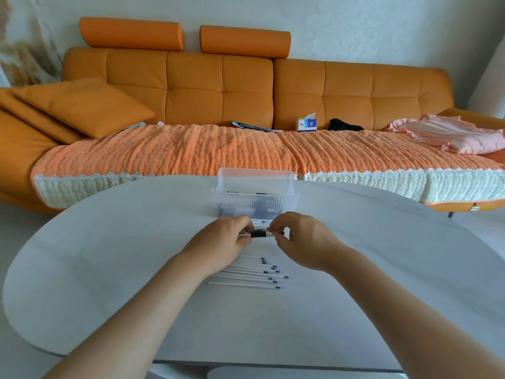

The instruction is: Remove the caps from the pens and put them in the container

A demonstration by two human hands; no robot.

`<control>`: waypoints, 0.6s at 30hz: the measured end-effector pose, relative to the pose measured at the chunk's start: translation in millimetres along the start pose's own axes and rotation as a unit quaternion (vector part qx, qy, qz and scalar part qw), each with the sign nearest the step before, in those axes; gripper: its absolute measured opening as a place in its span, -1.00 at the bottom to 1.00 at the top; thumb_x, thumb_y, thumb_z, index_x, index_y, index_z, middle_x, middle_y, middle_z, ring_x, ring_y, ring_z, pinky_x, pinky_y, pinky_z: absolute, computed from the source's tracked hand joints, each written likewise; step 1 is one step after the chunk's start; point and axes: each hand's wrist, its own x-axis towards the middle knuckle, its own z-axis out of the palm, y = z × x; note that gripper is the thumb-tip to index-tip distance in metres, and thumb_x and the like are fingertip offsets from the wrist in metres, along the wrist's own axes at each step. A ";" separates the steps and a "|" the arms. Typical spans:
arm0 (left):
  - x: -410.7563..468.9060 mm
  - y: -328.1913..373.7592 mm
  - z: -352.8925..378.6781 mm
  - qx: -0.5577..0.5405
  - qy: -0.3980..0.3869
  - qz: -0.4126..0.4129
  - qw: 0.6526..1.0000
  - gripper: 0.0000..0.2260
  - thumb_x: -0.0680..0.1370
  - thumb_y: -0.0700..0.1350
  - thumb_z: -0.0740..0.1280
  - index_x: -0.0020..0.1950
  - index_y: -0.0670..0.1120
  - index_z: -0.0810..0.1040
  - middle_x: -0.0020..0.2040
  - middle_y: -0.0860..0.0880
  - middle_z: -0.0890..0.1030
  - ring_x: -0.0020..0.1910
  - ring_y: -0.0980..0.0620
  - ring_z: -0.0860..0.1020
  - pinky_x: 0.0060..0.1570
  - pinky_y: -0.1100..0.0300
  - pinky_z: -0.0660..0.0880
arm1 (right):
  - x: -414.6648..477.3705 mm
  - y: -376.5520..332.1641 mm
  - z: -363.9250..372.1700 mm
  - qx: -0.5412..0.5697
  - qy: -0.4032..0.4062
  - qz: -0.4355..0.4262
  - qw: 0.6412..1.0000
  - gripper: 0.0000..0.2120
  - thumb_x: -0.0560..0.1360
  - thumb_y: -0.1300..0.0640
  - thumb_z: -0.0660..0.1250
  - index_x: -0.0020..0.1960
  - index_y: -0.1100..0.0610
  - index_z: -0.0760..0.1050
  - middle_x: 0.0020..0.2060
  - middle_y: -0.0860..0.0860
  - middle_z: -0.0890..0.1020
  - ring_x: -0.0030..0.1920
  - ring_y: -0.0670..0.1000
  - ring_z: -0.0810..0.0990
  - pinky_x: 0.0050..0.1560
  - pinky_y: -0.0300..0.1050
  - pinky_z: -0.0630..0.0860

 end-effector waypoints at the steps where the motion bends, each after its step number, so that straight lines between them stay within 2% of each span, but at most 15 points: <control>1: 0.3 1.3 0.7 -0.005 -0.003 0.002 1.000 -0.93 0.59 -0.02 0.31 0.04 0.04 0.48 0.04 0.07 0.59 0.03 0.05 0.53 0.00 0.07 0.50 | -1.7 -1.5 -0.4 -0.017 -0.008 -0.007 1.000 -0.79 0.56 0.04 0.25 0.16 -0.11 0.56 0.02 -0.21 0.60 -0.19 -0.20 0.49 -0.07 -0.23 0.44; 4: 0.5 7.3 2.8 -0.022 -0.003 0.019 1.000 -0.95 0.57 -0.02 0.34 -0.02 0.04 0.51 -0.04 0.11 0.59 -0.05 0.09 0.53 -0.04 0.09 0.50 | -3.8 -7.8 0.9 -0.042 -0.039 -0.022 0.998 -0.76 0.59 0.01 0.19 0.18 -0.08 0.57 0.00 -0.14 0.62 -0.05 -0.05 0.56 -0.02 -0.09 0.53; 7: 1.7 11.7 4.3 -0.018 0.006 0.043 0.999 -0.94 0.57 -0.03 0.35 -0.04 0.00 0.54 -0.09 0.12 0.59 -0.11 0.11 0.53 -0.12 0.13 0.48 | -3.3 -10.6 5.2 -0.070 -0.082 -0.035 0.994 -0.76 0.65 0.02 0.12 0.09 0.03 0.55 -0.07 -0.03 0.59 -0.07 0.05 0.55 -0.04 0.04 0.53; 11: 2.5 11.8 5.8 -0.015 0.007 0.044 0.999 -0.92 0.57 -0.01 0.34 -0.06 0.00 0.54 -0.13 0.12 0.58 -0.14 0.12 0.52 -0.16 0.14 0.48 | -5.4 -9.3 9.7 -0.056 -0.090 -0.033 0.994 -0.83 0.66 0.13 0.12 -0.02 0.07 0.47 -0.12 -0.01 0.55 -0.12 0.07 0.53 -0.11 -0.03 0.48; 14: 2.1 11.8 7.4 -0.022 0.005 0.039 0.999 -0.93 0.57 -0.02 0.34 -0.09 0.02 0.53 -0.14 0.13 0.58 -0.15 0.13 0.52 -0.15 0.12 0.50 | -7.7 -11.5 8.2 -0.052 -0.091 -0.032 0.994 -0.79 0.65 0.15 0.09 0.05 0.06 0.51 -0.07 0.00 0.60 -0.09 0.06 0.55 -0.07 -0.03 0.50; 18: 0.5 11.8 5.8 -0.041 0.001 0.026 0.999 -0.94 0.57 -0.05 0.35 -0.09 0.02 0.54 -0.15 0.14 0.58 -0.15 0.16 0.52 -0.15 0.15 0.48 | -7.9 -13.5 5.1 -0.062 -0.087 -0.044 0.993 -0.78 0.67 0.11 0.08 0.05 0.10 0.49 -0.17 0.02 0.60 -0.18 0.09 0.53 -0.16 0.00 0.48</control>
